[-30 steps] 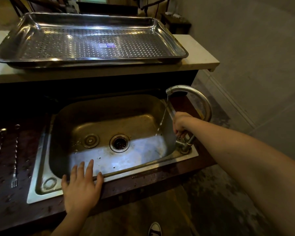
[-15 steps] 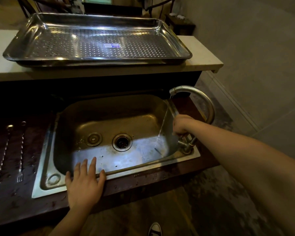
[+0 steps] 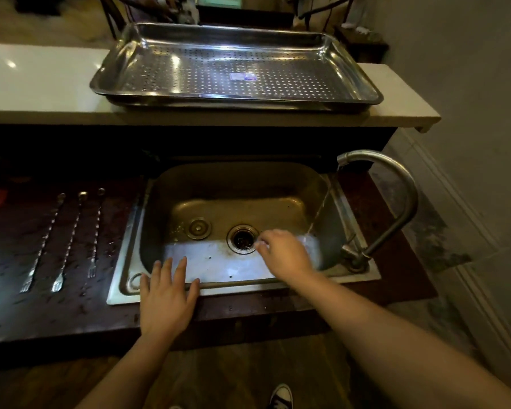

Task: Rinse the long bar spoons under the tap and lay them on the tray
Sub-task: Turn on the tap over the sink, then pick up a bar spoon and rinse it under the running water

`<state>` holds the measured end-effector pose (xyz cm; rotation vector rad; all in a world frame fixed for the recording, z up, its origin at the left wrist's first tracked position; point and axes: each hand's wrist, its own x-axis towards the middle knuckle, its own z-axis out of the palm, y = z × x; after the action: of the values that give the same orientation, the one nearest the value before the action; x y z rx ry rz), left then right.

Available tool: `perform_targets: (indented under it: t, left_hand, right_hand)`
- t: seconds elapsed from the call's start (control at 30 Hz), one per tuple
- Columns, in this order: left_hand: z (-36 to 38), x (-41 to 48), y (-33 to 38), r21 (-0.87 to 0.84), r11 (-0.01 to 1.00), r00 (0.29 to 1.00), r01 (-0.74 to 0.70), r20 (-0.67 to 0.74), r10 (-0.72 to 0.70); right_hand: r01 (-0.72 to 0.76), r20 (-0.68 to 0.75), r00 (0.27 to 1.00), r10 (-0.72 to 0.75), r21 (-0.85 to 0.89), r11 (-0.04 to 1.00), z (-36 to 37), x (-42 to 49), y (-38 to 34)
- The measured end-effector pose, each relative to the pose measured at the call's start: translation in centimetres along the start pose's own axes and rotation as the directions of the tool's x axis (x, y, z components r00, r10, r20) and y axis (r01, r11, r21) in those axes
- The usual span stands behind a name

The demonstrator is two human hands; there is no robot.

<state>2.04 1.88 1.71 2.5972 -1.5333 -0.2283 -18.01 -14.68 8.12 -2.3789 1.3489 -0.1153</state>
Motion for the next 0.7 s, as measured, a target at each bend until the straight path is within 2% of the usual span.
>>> perform_targets:
  t: [0.3, 0.5, 0.7]
  left_hand:
    - [-3.5, -2.2, -6.2, -0.006, 0.995, 0.992, 0.102, -0.078, -0.102]
    - [-4.9, -2.2, -10.2, -0.043, 0.985, 0.981, 0.169, -0.086, -0.172]
    - [-5.6, 0.8, -11.9, -0.124, 0.979, 0.971, 0.163, -0.154, -0.181]
  right_hand:
    - [0.252, -0.114, 0.963, -0.243, 0.076, 0.965, 8.9, -1.3, -9.8]
    - [0.237, -0.035, 0.971, -0.236, 0.043, 0.971, 11.6, 0.4, -13.3]
    - [0.227, 0.042, 0.973, -0.225, -0.064, 0.972, 14.0, 0.0, -12.6]
